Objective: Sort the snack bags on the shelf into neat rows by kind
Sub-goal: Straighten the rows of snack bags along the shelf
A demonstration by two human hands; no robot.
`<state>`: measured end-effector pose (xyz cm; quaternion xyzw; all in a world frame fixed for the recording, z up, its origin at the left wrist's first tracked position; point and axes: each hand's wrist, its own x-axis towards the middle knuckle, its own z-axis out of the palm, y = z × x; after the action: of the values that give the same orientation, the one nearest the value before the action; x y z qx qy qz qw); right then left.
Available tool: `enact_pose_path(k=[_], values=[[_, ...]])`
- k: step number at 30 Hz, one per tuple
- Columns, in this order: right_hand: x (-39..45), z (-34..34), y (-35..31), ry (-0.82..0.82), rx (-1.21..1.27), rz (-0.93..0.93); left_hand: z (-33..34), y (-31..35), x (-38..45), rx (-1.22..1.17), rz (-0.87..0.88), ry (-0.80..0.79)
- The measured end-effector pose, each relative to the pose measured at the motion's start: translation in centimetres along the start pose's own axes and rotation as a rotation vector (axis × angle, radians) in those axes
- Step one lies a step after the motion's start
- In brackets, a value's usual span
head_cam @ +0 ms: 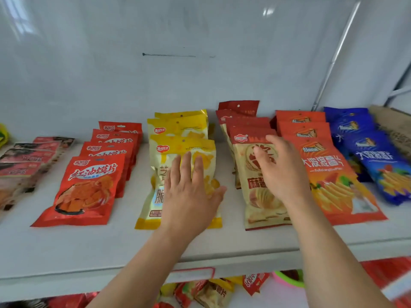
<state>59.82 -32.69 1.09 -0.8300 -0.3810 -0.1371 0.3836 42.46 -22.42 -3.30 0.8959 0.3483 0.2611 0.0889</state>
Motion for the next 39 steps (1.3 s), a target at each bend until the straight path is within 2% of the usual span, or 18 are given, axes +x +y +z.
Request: enact_pose_path(k=[2, 4, 8, 12, 15, 18, 22, 29, 33, 39], values=[[-1.8, -0.8, 2.5, -0.023, 0.065, 0.078, 0.7, 3.7, 0.4, -0.28, -0.013, 0.043], [-2.7, -0.6, 4.6, -0.069, 0.146, 0.119, 2.1, 7.2, 1.0, -0.534, -0.078, -0.018], [-1.8, 0.4, 7.0, -0.152, 0.268, 0.155, 5.6, 11.1, 2.6, -0.785, -0.299, -0.081], [-0.9, 0.6, 8.0, -0.277, 0.364, 0.173, 6.8, 11.9, 3.6, -0.829, -0.427, -0.066], [0.8, 0.3, 8.0, -0.271, 0.419, 0.173, 6.1, 11.9, 5.0, -0.846, -0.492, -0.041], [4.1, -0.2, 7.0, -0.347, 0.422, 0.273, 4.9, 11.5, 8.0, -0.967, -0.592, -0.049], [8.6, 0.1, 6.0, -0.413, 0.474, 0.386, 3.8, 11.1, 12.1, -1.205, -0.715, -0.142], [11.8, 2.7, 6.6, -0.497, 0.487, 0.36, 4.3, 9.4, 15.9, -1.263, -0.666, -0.185], [11.8, 3.4, 6.8, -0.467, 0.567, 0.361, 4.5, 8.4, 17.2, -1.255, -0.642, -0.227], [12.3, 3.8, 7.6, -0.434, 0.598, 0.381, 4.8, 8.6, 17.8, -1.208, -0.595, -0.15]])
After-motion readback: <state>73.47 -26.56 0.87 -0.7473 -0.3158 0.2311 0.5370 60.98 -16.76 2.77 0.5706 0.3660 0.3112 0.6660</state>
